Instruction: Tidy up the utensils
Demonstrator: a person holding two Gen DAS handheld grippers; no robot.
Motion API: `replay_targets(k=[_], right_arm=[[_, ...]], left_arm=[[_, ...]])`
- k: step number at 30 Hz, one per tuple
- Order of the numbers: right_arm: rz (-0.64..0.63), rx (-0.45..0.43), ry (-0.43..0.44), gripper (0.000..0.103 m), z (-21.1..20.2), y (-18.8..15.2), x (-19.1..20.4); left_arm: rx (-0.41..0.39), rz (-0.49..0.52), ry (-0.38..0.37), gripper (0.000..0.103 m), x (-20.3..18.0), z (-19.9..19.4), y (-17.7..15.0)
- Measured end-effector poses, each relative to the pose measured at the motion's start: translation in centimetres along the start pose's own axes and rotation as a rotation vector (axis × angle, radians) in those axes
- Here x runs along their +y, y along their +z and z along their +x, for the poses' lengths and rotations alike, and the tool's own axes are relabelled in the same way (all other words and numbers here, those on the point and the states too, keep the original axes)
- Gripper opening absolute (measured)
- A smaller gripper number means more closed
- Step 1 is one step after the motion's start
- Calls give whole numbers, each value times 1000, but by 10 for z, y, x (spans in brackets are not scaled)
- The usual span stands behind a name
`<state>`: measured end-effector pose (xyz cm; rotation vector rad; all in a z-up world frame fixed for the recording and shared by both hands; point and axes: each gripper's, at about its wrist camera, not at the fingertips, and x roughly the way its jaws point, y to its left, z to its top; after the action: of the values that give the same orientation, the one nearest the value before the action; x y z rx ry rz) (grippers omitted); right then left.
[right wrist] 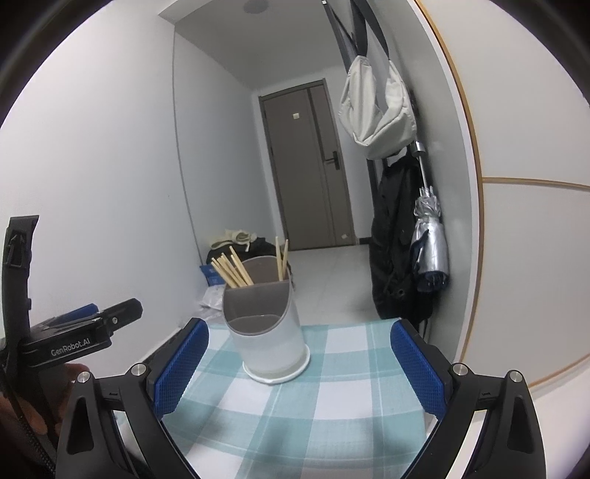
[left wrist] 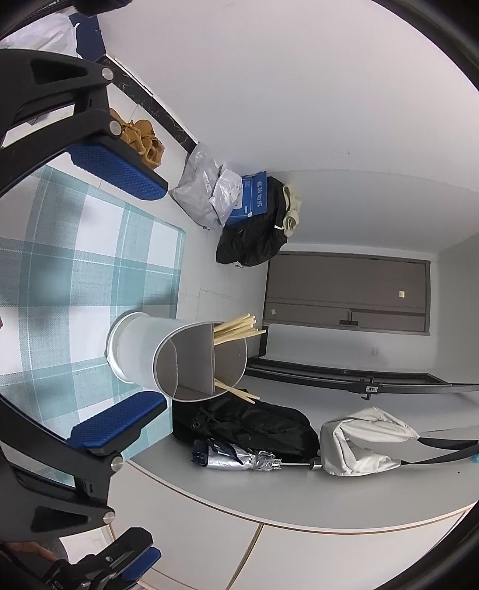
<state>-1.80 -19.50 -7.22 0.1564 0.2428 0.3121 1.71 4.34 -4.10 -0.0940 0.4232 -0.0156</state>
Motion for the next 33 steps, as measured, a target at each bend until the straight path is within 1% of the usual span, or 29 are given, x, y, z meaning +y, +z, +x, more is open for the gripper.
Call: replay_targets(k=[6, 8, 13, 19, 25, 33], right_arm=[[7, 5, -4, 100, 2, -1, 0], [5, 6, -2, 100, 1, -1, 1], [6, 11, -1, 100, 1, -2, 0], [22, 16, -11, 100, 0, -2, -2], [6, 27, -10, 100, 1, -3, 0], [8, 31, -15, 100, 1, -4, -1]], left_arm=[[6, -6, -3, 101, 0, 3, 0], [16, -8, -19, 101, 0, 5, -2], [27, 14, -25, 101, -4, 4, -8], [21, 22, -17, 101, -6, 2, -10], [22, -2, -1, 101, -1, 4, -10], [41, -10, 5, 101, 1, 5, -12]])
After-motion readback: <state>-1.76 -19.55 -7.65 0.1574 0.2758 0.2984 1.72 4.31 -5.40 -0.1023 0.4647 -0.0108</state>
